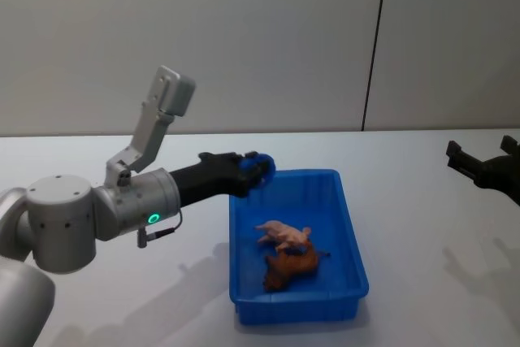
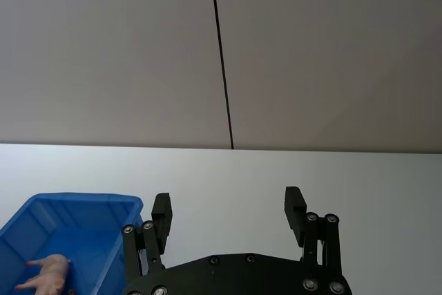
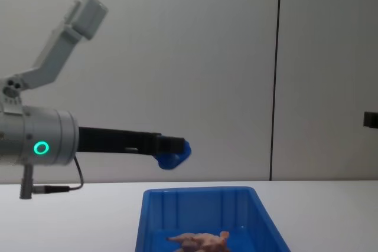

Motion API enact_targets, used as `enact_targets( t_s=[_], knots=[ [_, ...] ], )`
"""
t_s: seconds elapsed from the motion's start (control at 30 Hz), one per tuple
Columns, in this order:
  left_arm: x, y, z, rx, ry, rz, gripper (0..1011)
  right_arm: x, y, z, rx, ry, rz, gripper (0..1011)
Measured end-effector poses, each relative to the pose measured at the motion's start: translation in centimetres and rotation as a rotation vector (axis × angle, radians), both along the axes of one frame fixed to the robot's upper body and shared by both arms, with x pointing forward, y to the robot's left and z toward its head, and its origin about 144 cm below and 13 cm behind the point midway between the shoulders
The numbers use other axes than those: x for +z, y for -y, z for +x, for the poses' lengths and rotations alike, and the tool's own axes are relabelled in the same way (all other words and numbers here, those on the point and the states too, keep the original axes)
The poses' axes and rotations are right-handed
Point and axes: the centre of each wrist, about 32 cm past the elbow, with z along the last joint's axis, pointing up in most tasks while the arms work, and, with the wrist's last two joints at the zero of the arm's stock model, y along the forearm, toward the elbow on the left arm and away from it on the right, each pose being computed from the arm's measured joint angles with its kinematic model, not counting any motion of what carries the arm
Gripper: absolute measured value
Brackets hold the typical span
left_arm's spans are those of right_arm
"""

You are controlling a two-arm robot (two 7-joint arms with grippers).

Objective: Pick up the two dolls from the table and place them into the box.

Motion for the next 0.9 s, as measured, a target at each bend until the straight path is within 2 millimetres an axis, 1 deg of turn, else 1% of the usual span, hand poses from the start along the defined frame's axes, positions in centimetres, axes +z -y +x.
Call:
enact_targets(
  t_s=[0.3, 0.37, 0.43, 0.47, 0.6, 0.67, 0.73, 0.77, 0.8, 0.83, 0.87, 0.9],
  knots=[
    [-0.4, 0.7, 1.1, -0.080, -0.047, 0.021, 223, 0.0, 0.0, 0.0, 0.000, 0.000, 0.000, 1001],
    [-0.5, 0.8, 1.3, -0.093, -0.056, 0.025, 282, 0.0, 0.0, 0.0, 0.000, 0.000, 0.000, 1001],
    [-0.6, 1.0, 1.5, -0.105, -0.063, 0.028, 315, 0.0, 0.0, 0.0, 0.000, 0.000, 0.000, 1001],
    [-0.6, 1.0, 1.5, -0.109, -0.065, 0.029, 369, 0.0, 0.0, 0.0, 0.000, 0.000, 0.000, 1001],
    [-0.6, 1.1, 1.7, -0.123, -0.074, 0.033, 491, 0.0, 0.0, 0.0, 0.000, 0.000, 0.000, 1001],
    [-0.7, 1.2, 1.8, -0.129, -0.078, 0.035, 533, 0.0, 0.0, 0.0, 0.000, 0.000, 0.000, 1001],
    [-0.7, 1.2, 1.9, -0.133, -0.080, 0.036, 610, 0.0, 0.0, 0.0, 0.000, 0.000, 0.000, 1001],
    [-0.7, 1.3, 1.9, -0.135, -0.081, 0.037, 622, 0.0, 0.0, 0.0, 0.000, 0.000, 0.000, 1001],
    [-0.7, 1.3, 2.0, -0.138, -0.083, 0.037, 672, 0.0, 0.0, 0.0, 0.000, 0.000, 0.000, 1001],
    [-0.7, 1.3, 2.0, -0.139, -0.084, 0.038, 692, 0.0, 0.0, 0.0, 0.000, 0.000, 0.000, 1001],
    [-0.7, 1.3, 2.0, -0.142, -0.086, 0.039, 750, 0.0, 0.0, 0.0, 0.000, 0.000, 0.000, 1001],
    [-0.7, 1.3, 2.0, -0.143, -0.087, 0.039, 750, 0.0, 0.0, 0.0, 0.000, 0.000, 0.000, 1001]
  ],
)
